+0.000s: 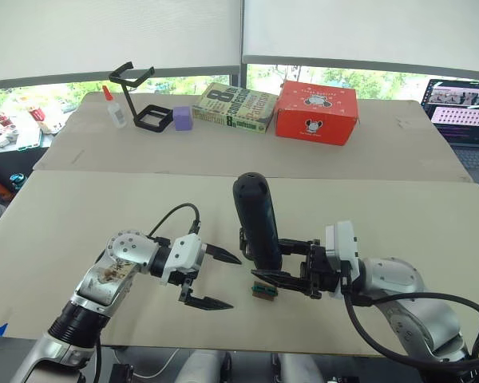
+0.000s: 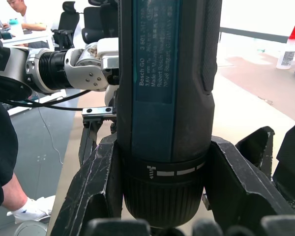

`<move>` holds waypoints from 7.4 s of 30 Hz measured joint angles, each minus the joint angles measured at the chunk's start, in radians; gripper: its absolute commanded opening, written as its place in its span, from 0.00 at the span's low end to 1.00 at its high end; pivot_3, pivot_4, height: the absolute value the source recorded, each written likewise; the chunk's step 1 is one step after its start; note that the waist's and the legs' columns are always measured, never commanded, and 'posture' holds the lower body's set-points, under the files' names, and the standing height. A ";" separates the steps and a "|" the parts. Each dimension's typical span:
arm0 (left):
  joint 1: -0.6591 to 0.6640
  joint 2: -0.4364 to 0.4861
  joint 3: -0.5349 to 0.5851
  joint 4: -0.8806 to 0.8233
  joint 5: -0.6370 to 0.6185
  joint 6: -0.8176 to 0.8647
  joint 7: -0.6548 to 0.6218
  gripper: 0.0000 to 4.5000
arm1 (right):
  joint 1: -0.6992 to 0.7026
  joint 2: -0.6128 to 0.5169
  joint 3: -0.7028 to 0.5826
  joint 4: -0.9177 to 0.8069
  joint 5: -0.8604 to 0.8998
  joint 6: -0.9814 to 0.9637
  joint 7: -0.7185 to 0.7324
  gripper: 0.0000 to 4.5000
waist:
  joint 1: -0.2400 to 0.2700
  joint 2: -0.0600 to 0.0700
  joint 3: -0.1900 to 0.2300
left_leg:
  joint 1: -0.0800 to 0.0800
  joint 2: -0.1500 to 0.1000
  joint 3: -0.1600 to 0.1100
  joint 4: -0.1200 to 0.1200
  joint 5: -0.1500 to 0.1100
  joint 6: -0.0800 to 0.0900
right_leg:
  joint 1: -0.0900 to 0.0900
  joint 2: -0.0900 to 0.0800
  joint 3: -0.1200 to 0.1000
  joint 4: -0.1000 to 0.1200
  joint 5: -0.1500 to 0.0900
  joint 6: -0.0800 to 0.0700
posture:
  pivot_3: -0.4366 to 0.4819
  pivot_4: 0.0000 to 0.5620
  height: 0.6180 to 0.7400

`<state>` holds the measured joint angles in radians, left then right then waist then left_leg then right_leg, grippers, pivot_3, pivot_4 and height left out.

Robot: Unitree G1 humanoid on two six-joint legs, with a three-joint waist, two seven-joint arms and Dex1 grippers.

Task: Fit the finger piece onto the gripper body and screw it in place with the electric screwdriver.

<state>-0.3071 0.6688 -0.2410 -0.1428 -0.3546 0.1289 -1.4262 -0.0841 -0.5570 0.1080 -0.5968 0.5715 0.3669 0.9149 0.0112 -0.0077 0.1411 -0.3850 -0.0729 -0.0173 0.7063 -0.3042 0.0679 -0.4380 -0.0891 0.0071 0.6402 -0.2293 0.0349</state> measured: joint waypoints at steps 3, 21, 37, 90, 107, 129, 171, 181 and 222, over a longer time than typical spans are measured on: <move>0.000 0.000 0.000 0.000 0.000 0.000 0.000 1.00 | -0.003 0.005 0.002 0.000 0.000 0.000 0.000 0.42 | 0.000 0.000 0.000 | 0.000 0.000 0.000 0.000 0.000 0.000 | 0.000 0.000 0.000 0.000 0.000 0.000 | 0.48 0.27 1.00; 0.000 0.009 0.002 0.002 0.000 0.000 0.002 1.00 | -0.010 0.007 -0.003 -0.030 0.033 0.017 -0.027 0.42 | 0.000 0.000 0.000 | 0.000 0.000 0.000 0.000 0.000 0.000 | 0.000 0.000 0.000 0.000 0.000 0.000 | 0.48 0.27 1.00; 0.038 0.051 0.074 -0.005 -0.029 0.049 0.054 1.00 | -0.256 -0.065 -0.118 -0.100 0.364 0.232 -0.153 0.42 | 0.000 0.000 0.000 | 0.000 0.000 0.000 0.000 0.000 0.000 | 0.000 -0.002 0.000 0.000 0.000 0.000 | 0.48 0.27 1.00; -0.157 -0.182 0.021 0.356 0.131 -0.171 0.127 1.00 | -0.626 0.105 0.002 0.312 0.116 0.244 0.073 0.42 | -0.016 0.000 0.000 | -0.005 0.000 -0.001 0.006 0.000 0.001 | -0.003 -0.002 -0.005 0.007 0.000 0.000 | 0.48 0.27 1.00; -0.165 -0.188 0.021 0.356 0.156 -0.167 0.142 1.00 | -0.594 0.126 0.023 0.314 0.061 0.199 0.109 0.42 | -0.016 0.000 0.000 | -0.005 0.000 -0.001 0.006 0.000 0.001 | -0.003 -0.002 -0.005 0.007 0.000 0.000 | 0.48 0.27 1.00; -0.165 -0.188 0.021 0.356 0.157 -0.148 0.141 1.00 | -0.569 0.136 0.031 0.330 0.033 0.158 0.125 0.42 | -0.017 0.000 0.000 | -0.005 0.000 -0.002 0.006 0.000 0.001 | -0.003 -0.002 -0.005 0.007 0.000 0.000 | 0.48 0.27 1.00; -0.181 -0.197 0.020 0.356 0.158 -0.148 0.140 1.00 | -0.561 0.134 0.035 0.311 0.038 0.167 0.120 0.42 | -0.017 0.000 0.000 | -0.005 0.000 -0.002 0.006 0.000 0.001 | -0.003 -0.002 -0.005 0.007 0.000 0.000 | 0.48 0.27 1.00; -0.181 -0.197 0.020 0.356 0.158 -0.148 0.140 1.00 | -0.561 0.136 0.037 0.312 0.035 0.165 0.122 0.42 | -0.017 0.000 0.000 | -0.005 0.000 -0.002 0.006 0.000 0.001 | -0.003 -0.002 -0.005 0.007 0.000 0.000 | 0.48 0.27 1.00; -0.271 -0.345 -0.021 0.628 0.207 -0.265 0.161 0.63 | -0.526 0.118 0.033 0.345 0.021 0.112 0.123 0.42 | -0.013 -0.001 0.000 | -0.003 -0.001 -0.002 0.007 0.000 0.001 | 0.000 -0.002 -0.006 0.005 0.000 0.000 | 0.48 0.27 1.00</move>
<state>-0.5779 0.3237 -0.2620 0.4849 -0.1479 -0.1365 -1.2651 -0.6105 -0.4394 0.1413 -0.2520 0.5929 0.4792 1.0375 -0.0017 -0.0087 0.1409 -0.3881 -0.0740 -0.0192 0.7129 -0.3045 0.0688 -0.4383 -0.0916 0.0015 0.6454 -0.2293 0.0349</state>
